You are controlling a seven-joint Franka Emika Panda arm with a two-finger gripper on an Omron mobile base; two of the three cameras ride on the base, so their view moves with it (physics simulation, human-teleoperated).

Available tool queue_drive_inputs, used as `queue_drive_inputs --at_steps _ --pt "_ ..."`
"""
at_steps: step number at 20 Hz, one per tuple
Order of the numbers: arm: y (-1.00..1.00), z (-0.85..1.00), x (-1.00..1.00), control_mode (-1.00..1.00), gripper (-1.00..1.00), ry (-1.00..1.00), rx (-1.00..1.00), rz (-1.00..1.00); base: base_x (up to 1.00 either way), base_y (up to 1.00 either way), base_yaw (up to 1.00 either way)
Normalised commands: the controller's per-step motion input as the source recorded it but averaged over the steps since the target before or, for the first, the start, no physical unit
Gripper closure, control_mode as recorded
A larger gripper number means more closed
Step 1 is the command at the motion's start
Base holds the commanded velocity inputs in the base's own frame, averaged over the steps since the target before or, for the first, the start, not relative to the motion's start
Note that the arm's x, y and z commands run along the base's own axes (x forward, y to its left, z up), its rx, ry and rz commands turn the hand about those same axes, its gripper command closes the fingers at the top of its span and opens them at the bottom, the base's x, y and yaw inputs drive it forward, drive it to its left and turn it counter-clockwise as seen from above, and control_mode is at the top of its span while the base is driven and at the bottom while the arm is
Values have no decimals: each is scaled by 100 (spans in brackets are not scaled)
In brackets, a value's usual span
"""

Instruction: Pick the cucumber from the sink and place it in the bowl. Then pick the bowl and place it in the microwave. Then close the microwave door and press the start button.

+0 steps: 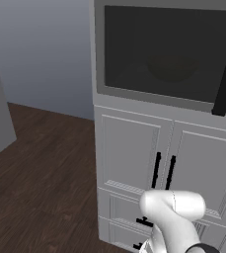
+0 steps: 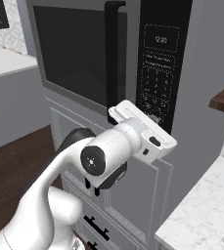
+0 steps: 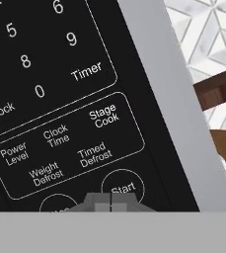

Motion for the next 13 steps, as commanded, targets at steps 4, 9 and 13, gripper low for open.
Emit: queue_drive_inputs --at_steps 4,9,13 --pt "-21 -13 65 -100 100 0 0 1 0 0 0" --pt "1 -1 -19 -100 100 -6 0 1 0 0 0" --pt "20 2 -48 -100 100 -15 0 0 0 0 0"
